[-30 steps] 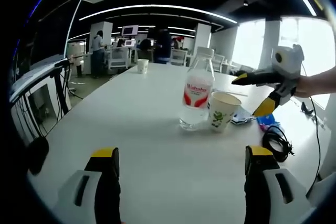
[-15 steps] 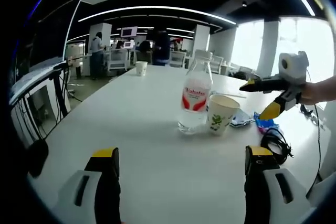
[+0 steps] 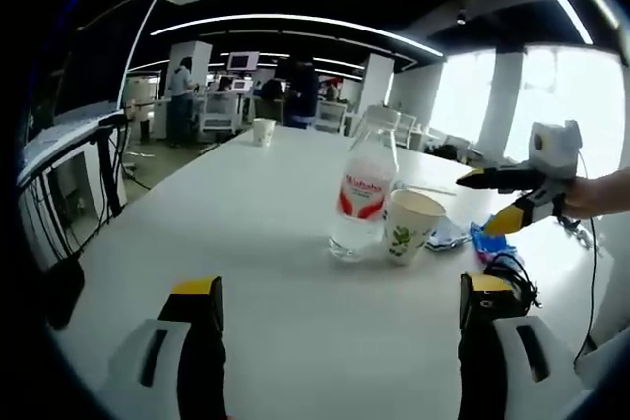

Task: Arrange the tabletop items into an orderly group along one side of the table until the central work area is clear of visible clutter.

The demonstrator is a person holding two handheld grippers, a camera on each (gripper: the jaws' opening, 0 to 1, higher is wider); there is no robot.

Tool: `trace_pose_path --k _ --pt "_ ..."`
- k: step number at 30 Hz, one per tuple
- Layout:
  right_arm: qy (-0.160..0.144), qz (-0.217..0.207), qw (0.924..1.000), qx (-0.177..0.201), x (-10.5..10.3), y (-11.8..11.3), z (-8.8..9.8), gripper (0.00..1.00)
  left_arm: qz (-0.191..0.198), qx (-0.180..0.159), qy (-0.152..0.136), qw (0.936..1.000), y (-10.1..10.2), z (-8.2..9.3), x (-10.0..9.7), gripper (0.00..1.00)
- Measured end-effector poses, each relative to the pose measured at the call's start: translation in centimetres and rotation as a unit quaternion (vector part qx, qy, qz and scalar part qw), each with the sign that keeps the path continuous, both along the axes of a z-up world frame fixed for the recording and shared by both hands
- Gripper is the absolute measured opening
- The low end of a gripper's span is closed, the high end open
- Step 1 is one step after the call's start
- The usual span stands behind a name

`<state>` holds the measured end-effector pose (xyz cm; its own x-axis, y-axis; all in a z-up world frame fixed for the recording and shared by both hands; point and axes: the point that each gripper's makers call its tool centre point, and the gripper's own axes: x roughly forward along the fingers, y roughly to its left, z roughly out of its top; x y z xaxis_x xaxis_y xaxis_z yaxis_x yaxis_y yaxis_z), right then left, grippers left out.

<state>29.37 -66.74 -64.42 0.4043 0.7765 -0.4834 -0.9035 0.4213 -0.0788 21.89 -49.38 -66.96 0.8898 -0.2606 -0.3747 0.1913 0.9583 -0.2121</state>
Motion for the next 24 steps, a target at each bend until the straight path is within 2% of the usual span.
trace_pose_path --k 24 --pt "0.006 -0.029 0.9995 0.005 -0.63 -0.81 0.81 0.76 -0.01 -0.019 0.004 0.9998 -0.9 -0.19 -0.04 1.0"
